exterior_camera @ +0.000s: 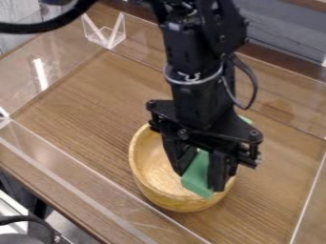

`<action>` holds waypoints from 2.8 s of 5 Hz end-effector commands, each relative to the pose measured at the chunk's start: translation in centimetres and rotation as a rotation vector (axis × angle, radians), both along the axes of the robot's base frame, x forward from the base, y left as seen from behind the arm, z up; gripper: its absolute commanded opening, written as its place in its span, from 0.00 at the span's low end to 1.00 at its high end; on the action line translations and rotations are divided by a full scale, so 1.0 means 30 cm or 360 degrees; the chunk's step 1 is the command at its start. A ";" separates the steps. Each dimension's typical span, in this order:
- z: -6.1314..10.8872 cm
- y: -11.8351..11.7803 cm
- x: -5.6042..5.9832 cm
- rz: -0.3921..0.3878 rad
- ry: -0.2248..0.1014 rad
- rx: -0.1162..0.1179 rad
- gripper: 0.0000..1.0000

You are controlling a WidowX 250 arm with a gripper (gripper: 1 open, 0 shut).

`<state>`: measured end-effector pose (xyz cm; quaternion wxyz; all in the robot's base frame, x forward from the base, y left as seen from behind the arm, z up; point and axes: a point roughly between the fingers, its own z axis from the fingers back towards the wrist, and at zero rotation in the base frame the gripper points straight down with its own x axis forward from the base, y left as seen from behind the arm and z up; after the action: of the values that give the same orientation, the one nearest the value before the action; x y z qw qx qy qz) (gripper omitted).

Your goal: Put the green block in the brown bowl

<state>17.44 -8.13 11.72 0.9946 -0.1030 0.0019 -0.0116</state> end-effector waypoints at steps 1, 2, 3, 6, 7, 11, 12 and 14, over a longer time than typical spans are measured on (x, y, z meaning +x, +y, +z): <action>0.018 0.007 0.011 0.0019 -0.0049 -0.0018 0.00; 0.017 0.010 0.012 0.0024 -0.0047 -0.0022 0.00; 0.017 0.014 0.011 0.0030 -0.0045 -0.0025 0.00; 0.013 0.026 0.011 0.0044 -0.0038 -0.0037 0.00; 0.010 0.029 0.013 0.0047 -0.0037 -0.0041 0.00; -0.001 0.035 0.019 0.0057 -0.0034 -0.0056 0.00; -0.004 0.036 0.020 0.0059 -0.0033 -0.0061 0.00; -0.010 0.036 0.025 0.0063 -0.0033 -0.0068 0.00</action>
<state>17.76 -7.14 10.90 0.9927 -0.1205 0.0017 0.0019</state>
